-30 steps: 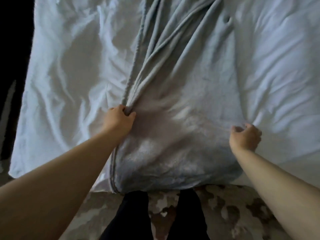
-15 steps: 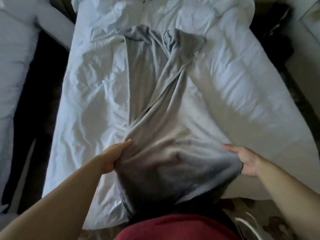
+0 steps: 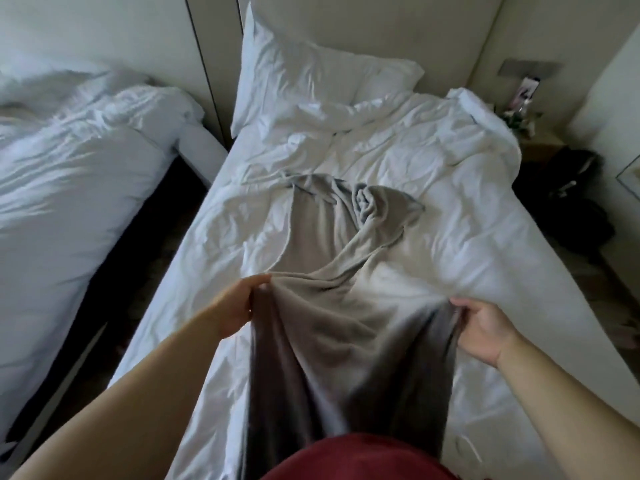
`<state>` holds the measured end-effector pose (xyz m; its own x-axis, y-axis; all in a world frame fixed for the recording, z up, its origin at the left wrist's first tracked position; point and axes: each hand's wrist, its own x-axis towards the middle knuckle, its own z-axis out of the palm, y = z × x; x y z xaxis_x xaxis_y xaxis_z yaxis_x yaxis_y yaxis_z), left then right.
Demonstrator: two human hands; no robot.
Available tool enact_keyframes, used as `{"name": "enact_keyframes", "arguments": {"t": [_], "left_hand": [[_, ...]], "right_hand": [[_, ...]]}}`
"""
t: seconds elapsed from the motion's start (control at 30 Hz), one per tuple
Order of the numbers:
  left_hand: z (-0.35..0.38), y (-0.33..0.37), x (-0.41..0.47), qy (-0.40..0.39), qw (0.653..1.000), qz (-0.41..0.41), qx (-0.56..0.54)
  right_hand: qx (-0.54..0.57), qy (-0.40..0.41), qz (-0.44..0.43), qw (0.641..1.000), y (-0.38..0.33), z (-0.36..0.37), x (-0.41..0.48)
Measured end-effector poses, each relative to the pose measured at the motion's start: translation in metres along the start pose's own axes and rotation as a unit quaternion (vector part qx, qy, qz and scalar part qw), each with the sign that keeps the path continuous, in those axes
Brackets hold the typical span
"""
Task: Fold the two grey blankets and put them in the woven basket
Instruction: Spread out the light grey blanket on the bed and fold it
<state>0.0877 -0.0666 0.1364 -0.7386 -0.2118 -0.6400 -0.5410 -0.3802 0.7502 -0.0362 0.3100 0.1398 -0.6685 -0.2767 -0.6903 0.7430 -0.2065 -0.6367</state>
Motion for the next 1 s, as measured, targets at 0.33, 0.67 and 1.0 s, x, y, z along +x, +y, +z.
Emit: {"name": "enact_keyframes", "arguments": {"t": [0.33, 0.67, 1.0], "left_hand": [[0.014, 0.056, -0.004, 0.019, 0.997, 0.065, -0.047], [0.013, 0.102, 0.002, 0.048, 0.985, 0.107, -0.125], [0.019, 0.164, 0.007, -0.004, 0.983, 0.137, -0.126]], "right_hand": [[-0.09, -0.066, -0.033, 0.993, -0.067, 0.042, 0.016], [-0.05, -0.108, -0.114, 0.986, -0.125, 0.073, 0.027], [-0.027, -0.161, -0.153, 0.975, -0.181, 0.097, 0.017]]}}
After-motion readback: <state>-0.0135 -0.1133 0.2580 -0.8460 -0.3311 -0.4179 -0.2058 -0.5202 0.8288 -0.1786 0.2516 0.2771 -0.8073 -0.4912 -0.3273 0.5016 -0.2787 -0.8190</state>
